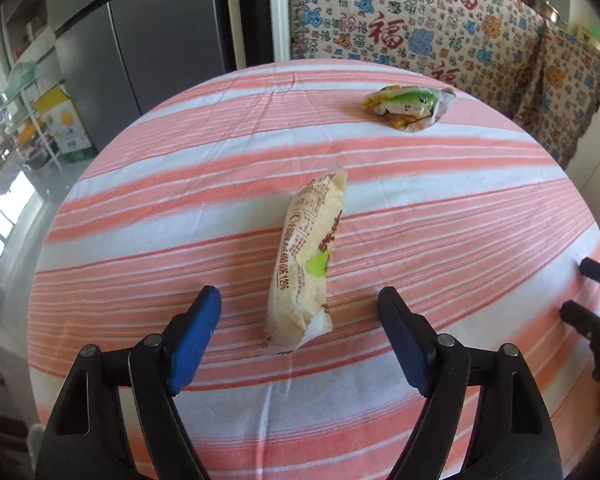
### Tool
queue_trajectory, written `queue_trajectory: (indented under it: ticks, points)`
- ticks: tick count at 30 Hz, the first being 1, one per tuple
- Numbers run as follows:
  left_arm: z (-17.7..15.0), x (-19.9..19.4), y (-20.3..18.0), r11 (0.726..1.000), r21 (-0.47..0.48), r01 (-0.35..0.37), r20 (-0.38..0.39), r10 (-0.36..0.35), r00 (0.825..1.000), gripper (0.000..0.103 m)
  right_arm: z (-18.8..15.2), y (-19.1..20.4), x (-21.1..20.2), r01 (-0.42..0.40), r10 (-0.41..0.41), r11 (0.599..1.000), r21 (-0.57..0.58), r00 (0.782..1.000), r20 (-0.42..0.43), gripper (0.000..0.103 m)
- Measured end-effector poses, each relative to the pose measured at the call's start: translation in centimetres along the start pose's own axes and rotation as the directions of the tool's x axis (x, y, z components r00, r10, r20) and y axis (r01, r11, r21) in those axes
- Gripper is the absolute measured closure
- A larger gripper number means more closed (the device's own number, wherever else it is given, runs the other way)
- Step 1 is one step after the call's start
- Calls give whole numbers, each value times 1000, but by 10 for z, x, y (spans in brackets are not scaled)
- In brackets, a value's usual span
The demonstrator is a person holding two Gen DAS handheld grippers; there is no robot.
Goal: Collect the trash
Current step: 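Grasp the cream snack wrapper with the left tool while the right tool grasps the crumpled foil wrapper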
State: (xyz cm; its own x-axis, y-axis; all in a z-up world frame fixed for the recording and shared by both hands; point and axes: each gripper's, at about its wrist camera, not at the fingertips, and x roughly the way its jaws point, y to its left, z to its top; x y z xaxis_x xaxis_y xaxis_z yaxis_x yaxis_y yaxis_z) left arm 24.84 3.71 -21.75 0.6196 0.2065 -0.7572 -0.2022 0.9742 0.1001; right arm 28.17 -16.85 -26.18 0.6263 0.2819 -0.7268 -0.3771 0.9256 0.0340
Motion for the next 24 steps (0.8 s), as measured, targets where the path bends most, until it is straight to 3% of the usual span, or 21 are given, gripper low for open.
queue_trajectory:
  ticks: [3,6,13,18,19,20,22,24]
  points:
    - [4,5,4,1000,-14,-3,-1,3,1000,11,6,1,4,-20,19,999,-31,1000,-21,22]
    - [5,9,8,1000,-27,-8,-15,7,1000,5,33,3,21,-46,42,997,-56,996,-80,22]
    - [4,9,8,1000,-26,-9,-18,8,1000,1,139,37,74,-95,92,993,-75,995,-45,22]
    - [4,10,8,1000,-26,-6,-19,5,1000,1,182,64,119,-15,9,997,-71,997,-82,23]
    - [5,11,8,1000,-25,-5,-19,5,1000,1,185,65,126,-10,4,998,-61,996,-93,33]
    - [5,11,8,1000,-25,-5,-19,4,1000,0,187,65,130,-15,11,999,-41,995,-97,51]
    - [5,11,8,1000,-24,-5,-19,4,1000,1,187,63,127,-28,28,1000,6,996,-87,61]
    - [5,11,8,1000,-25,-6,-19,5,1000,1,181,63,118,-41,42,999,10,996,-78,63]
